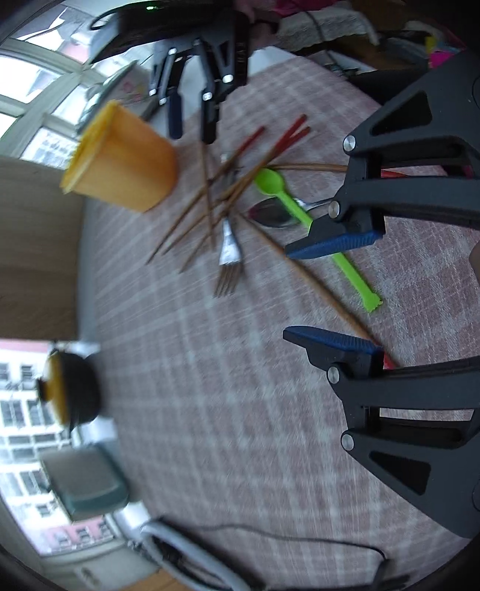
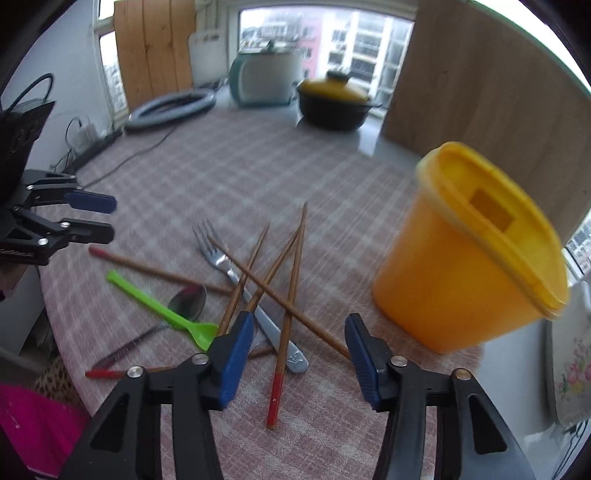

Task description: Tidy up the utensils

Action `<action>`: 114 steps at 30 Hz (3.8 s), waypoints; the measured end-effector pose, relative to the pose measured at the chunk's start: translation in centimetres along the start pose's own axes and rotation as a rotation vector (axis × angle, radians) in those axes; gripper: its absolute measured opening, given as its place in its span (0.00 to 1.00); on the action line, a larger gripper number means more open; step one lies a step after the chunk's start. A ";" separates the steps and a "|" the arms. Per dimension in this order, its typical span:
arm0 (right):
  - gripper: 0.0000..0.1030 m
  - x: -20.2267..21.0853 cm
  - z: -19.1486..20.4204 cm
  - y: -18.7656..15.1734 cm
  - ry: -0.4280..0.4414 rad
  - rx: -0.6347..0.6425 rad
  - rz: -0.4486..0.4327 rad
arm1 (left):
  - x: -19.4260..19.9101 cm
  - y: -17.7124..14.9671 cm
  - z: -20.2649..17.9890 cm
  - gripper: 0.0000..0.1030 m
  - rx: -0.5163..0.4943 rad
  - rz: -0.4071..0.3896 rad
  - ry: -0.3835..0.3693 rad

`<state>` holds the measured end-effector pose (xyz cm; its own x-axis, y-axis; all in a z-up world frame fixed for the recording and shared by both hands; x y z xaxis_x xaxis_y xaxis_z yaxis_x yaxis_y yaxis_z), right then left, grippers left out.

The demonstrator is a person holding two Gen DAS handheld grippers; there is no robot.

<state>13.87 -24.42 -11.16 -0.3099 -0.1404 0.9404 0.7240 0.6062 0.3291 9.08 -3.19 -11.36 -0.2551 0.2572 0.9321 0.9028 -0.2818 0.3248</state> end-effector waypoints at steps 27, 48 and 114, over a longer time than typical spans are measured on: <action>0.26 -5.8 1.6 3.9 0.011 0.170 0.199 | -6.3 2.9 -2.8 0.13 -0.238 0.229 0.027; 0.04 -5.4 0.9 4.9 0.031 0.102 0.168 | -7.6 4.4 -2.1 0.10 -0.225 0.211 0.023; 0.04 11.9 -9.1 8.3 0.017 -0.287 -0.417 | 12.0 18.9 -3.0 0.03 -0.067 -0.382 -0.142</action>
<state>21.84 -28.22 3.60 -0.6005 -0.3392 0.7241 0.6818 0.2560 0.6853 22.02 -8.23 6.41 -0.5129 0.4791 0.7123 0.7266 -0.1995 0.6574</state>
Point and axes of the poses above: each gripper's, at about its wrist camera, not at the fingertips, and x roughly against the way its jaws point, z to its left, y to its top, the point moved 1 cm from there along -x, roughly the way its jaws point, and after that the axes turned 11 degrees about z, right-handed, at the moved point
